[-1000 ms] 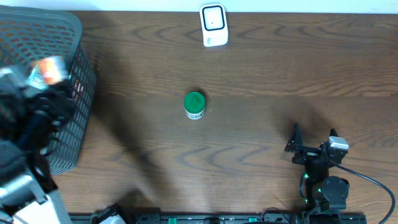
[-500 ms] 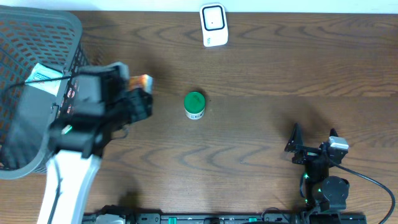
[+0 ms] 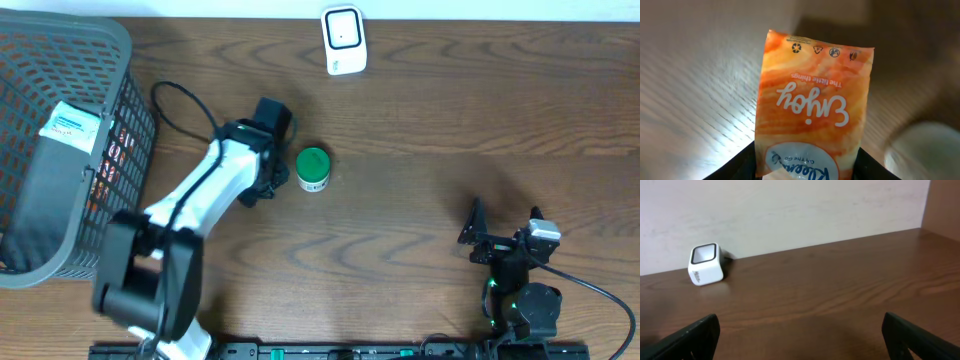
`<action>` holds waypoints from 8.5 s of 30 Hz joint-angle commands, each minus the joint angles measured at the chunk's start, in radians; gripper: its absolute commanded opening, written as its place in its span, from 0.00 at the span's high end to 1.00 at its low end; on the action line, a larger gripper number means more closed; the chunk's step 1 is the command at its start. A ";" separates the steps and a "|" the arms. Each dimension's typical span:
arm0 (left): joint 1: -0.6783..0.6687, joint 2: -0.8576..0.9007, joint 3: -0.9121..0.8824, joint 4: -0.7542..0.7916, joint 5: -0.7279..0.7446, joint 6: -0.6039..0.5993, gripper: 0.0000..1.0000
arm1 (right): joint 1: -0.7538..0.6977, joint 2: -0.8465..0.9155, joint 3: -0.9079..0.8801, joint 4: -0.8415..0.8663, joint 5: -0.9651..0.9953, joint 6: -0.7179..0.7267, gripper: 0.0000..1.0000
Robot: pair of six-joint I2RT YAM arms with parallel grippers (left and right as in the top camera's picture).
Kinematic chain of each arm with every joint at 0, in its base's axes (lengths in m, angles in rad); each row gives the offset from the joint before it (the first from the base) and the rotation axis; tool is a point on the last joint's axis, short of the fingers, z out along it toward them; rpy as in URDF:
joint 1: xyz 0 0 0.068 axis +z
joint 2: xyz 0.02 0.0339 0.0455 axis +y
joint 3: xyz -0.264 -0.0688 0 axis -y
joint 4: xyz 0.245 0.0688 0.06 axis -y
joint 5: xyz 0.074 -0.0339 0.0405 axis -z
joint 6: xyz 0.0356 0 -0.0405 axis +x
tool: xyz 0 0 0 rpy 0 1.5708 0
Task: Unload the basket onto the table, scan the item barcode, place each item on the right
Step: 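Carry the orange packet past the scanner and place it left of the jar, then return the left gripper to the basket and grasp the red TOP bar, then carry the red bar and place it right of the jar, then reach the left gripper into the basket toward the mint-green wipes pack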
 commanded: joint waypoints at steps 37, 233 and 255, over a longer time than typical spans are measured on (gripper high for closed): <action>0.764 -0.584 0.249 0.087 0.057 0.533 0.02 | -0.005 -0.005 -0.001 -0.003 0.013 -0.011 0.01; 0.738 -0.523 0.341 0.004 -0.116 0.629 0.02 | -0.005 -0.005 -0.001 -0.003 0.013 -0.011 0.01; 0.839 0.037 0.340 0.149 -0.061 0.345 0.02 | -0.005 -0.005 -0.001 -0.003 0.013 -0.011 0.01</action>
